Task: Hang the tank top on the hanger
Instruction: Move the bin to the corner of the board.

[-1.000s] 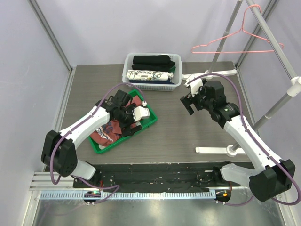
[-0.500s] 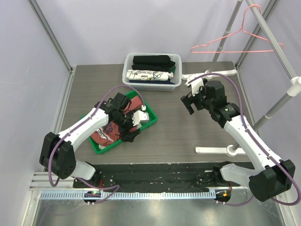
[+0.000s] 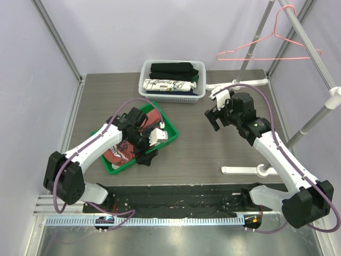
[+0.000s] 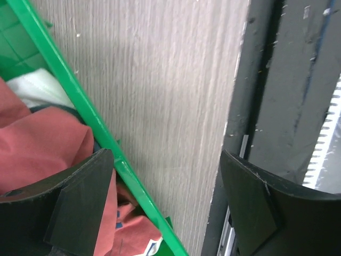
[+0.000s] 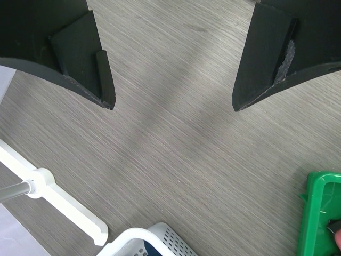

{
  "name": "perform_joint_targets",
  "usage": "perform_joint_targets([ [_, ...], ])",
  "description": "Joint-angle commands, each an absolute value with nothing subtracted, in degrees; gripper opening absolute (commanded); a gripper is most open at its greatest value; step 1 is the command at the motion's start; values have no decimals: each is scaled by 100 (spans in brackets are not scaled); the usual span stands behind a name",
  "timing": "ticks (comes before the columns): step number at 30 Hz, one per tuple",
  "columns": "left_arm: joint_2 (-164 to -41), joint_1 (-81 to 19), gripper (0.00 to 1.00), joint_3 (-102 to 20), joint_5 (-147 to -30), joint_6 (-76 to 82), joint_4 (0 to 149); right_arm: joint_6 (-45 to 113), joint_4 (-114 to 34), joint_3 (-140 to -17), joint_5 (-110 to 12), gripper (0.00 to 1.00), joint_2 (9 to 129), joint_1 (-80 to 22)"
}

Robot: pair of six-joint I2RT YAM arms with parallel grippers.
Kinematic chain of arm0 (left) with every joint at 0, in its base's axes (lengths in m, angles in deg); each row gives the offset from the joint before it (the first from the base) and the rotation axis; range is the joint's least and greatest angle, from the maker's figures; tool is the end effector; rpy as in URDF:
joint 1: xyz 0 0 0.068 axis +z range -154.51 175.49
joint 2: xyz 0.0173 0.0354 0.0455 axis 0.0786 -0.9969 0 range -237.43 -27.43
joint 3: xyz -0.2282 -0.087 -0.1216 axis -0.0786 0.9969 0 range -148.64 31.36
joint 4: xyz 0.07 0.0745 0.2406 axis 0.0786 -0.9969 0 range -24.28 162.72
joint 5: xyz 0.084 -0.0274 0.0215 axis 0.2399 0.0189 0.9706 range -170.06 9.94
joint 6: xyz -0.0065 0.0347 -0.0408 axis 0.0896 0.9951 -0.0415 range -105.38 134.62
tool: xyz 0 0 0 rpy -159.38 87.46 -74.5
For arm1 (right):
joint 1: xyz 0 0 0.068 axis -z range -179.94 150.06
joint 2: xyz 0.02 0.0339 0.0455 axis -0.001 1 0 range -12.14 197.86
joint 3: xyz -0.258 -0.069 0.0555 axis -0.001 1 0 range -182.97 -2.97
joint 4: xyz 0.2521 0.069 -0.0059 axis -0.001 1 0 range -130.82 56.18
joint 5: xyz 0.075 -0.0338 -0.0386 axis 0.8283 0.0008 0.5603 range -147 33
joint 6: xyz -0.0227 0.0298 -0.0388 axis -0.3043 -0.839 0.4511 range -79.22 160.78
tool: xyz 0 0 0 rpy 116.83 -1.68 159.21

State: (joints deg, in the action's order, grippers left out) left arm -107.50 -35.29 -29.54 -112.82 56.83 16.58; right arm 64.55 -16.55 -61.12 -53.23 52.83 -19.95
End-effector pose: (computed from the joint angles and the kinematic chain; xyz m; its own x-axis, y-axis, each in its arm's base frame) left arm 0.2066 -0.1456 0.2492 -0.2471 0.8048 -0.5396 0.9645 0.1506 -0.2171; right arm 0.2365 0.0885 0.3266 -0.2849 -0.5319 -0.7974 -0.5564 0.7692 -0.3142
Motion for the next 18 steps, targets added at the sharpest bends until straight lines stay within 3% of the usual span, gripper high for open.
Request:
perform_joint_targets([
  [1,-10891,-3571,85,-2613,-10619,5488,2242,6398,-1893,-6106,-5234,100,5106,-1972],
  [12,-11014,-3571,81,-2190,-9695,5206,3228,6407,-1893,-6062,-5147,100,5079,-1972],
  [18,-11163,-3571,61,-2076,-9378,5215,3360,6415,-1902,-6071,-5129,100,5088,-1963],
])
